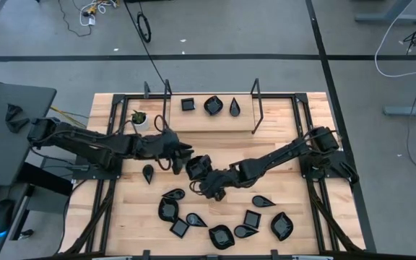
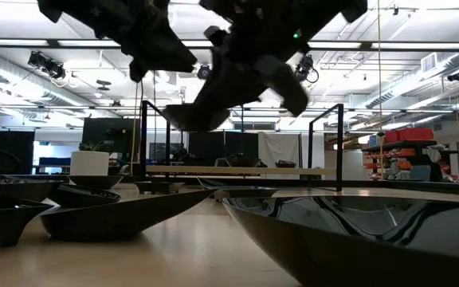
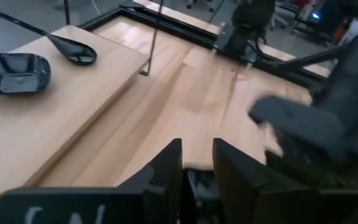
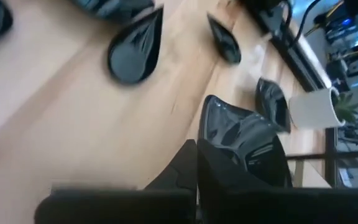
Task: Pick & Place Mini shaped plates
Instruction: Stack the black leaf shaped bowl on top of the other black leaf shaped bowl on the shelf
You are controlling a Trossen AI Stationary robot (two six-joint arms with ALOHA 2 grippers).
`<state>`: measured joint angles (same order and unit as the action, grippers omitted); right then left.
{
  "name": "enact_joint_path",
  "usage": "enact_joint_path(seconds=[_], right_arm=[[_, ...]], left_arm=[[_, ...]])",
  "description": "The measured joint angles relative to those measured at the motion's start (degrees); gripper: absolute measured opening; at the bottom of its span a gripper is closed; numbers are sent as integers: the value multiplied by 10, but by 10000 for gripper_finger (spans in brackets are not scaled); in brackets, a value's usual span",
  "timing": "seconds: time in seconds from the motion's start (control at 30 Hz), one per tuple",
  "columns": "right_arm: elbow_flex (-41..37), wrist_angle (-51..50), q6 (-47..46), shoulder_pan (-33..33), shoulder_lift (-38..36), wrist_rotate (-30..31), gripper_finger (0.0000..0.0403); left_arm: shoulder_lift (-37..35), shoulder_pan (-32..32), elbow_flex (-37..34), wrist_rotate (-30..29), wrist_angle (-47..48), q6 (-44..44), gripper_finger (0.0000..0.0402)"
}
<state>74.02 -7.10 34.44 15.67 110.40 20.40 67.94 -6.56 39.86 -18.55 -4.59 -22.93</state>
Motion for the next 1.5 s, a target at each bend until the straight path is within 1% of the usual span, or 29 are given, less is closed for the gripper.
enact_joint_path(seconds=[0.07, 0.13, 0.23, 0.33, 0.4, 0.53, 0.57, 0.63, 0.8, 1.03, 1.17, 1.5], right_arm=[[0, -39, 15, -15, -21, 5, 3], [0, -66, 41, -43, -41, 10, 3], [0, -85, 77, -102, -70, 11, 4], [0, -97, 126, -175, -89, 10, 4], [0, -101, 157, -232, -93, -13, 4], [0, -98, 184, -332, -82, -119, 4], [0, -101, 192, -349, -76, -135, 4], [0, -95, 216, -373, -62, -145, 4], [0, -58, 247, -402, -39, -174, 6], [0, -53, 245, -412, -37, -176, 16], [0, -55, 236, -414, -34, -204, 17], [0, -58, 230, -415, -20, -203, 18]], left_arm=[[-14, -5, 0, 20, 11, 1, 103], [-29, -14, 0, 32, 28, 1, 105], [-36, -32, 0, 30, 44, 3, 105], [-39, -52, 0, 14, 54, 3, 105], [-39, -64, 0, -3, 66, 10, 105], [-39, -82, 0, -52, 76, 11, 105], [-39, -85, 0, -64, 76, 11, 105], [-39, -90, 0, -84, 75, 12, 106], [-39, -91, 0, -99, 76, 12, 106], [-39, -90, 0, -103, 75, 12, 106], [-39, -90, 0, -104, 75, 12, 105], [-38, -90, 0, -104, 75, 12, 106]])
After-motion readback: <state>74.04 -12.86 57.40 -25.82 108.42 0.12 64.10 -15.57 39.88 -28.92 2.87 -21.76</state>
